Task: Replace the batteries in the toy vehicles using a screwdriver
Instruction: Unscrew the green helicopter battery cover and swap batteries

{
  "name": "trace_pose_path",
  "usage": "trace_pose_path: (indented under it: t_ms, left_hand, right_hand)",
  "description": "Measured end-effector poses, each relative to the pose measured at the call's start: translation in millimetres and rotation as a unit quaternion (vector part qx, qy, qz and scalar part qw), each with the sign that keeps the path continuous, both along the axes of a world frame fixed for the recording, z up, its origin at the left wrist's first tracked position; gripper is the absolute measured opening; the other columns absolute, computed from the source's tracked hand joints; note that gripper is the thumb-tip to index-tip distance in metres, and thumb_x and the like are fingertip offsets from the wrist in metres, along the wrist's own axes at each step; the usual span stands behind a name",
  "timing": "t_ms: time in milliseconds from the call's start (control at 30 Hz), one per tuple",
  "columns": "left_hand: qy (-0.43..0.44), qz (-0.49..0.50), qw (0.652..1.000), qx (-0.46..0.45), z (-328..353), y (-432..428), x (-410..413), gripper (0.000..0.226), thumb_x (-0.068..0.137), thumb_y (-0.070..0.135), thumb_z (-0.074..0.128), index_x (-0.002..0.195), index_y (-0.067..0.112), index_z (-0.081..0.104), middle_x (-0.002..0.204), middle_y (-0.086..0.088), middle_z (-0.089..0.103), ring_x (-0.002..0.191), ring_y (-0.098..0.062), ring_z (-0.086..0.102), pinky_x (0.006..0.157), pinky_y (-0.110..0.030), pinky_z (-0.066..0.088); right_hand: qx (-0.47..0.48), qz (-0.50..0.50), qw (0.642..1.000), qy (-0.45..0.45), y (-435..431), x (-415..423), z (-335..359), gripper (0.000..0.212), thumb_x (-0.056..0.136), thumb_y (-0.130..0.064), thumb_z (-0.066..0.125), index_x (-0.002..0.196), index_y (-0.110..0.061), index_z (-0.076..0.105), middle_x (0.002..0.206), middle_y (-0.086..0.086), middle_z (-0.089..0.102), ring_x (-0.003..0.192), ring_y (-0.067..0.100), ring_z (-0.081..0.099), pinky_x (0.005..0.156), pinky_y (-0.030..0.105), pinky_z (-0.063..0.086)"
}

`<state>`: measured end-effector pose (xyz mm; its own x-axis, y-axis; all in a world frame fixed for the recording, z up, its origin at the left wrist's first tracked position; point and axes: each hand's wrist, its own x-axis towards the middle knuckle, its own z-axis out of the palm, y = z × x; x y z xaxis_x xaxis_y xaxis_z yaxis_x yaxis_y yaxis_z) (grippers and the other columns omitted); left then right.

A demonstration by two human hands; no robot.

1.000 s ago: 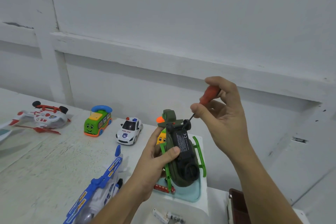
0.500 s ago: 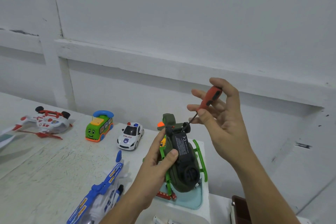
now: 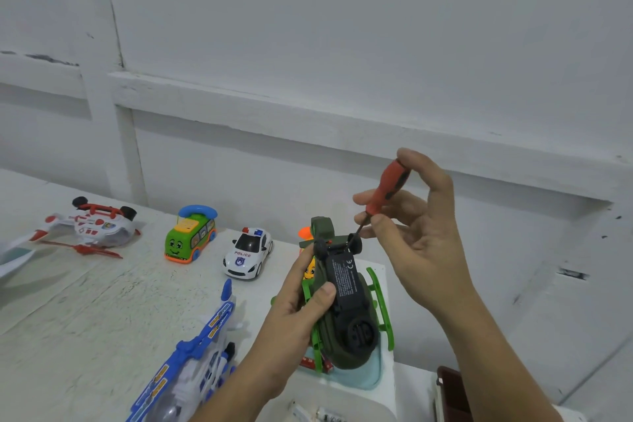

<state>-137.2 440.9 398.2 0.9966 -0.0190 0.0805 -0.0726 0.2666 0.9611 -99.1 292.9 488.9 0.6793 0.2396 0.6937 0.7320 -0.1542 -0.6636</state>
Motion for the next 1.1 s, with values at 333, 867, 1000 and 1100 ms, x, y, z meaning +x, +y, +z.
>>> trace_pose_path:
  t_ms: [333,867,1000,1100]
  left_hand:
    - [0.005,0.005,1.000,0.000,-4.7,3.1,-2.0,0.049,0.085,0.027,0.058,0.122,0.056,0.047,0.106,0.023,0.071,0.101,-0.004,0.068,0.081,-0.022,0.057]
    - [-0.011,-0.025,1.000,-0.001,-1.8,13.8,11.6,0.055,0.078,0.034,0.061,0.128,0.054,0.048,0.125,0.005,0.067,0.112,-0.011,0.065,0.093,-0.028,0.054]
    - [-0.018,-0.037,0.999,0.003,-0.4,17.9,16.8,0.054,0.077,0.037,0.061,0.126,0.057,0.049,0.126,0.007,0.066,0.112,-0.009,0.065,0.093,-0.027,0.054]
    - [-0.015,-0.047,0.999,0.006,0.9,21.7,18.1,0.052,0.078,0.036,0.060,0.124,0.059,0.050,0.125,0.008,0.066,0.112,-0.009,0.065,0.088,-0.023,0.054]
  right_hand:
    - [0.032,-0.010,0.999,-0.006,4.3,0.5,5.4,0.076,0.085,0.011,0.065,0.113,-0.059,0.050,0.092,-0.004,0.065,0.080,0.020,0.068,0.067,0.039,0.061]
    - [0.023,-0.037,0.994,0.105,7.0,9.1,8.5,0.087,0.080,0.013,0.068,0.122,-0.050,0.024,0.085,0.015,0.063,0.068,0.033,0.072,0.087,0.047,0.057]
    - [0.112,-0.022,0.983,0.146,10.4,15.3,4.8,0.086,0.082,0.021,0.060,0.127,-0.040,0.021,0.081,0.022,0.056,0.068,0.044,0.069,0.075,0.042,0.060]
    - [0.127,-0.017,0.980,0.154,14.0,16.2,1.9,0.083,0.085,0.021,0.057,0.128,-0.039,0.019,0.077,0.010,0.058,0.068,0.043,0.069,0.075,0.045,0.060]
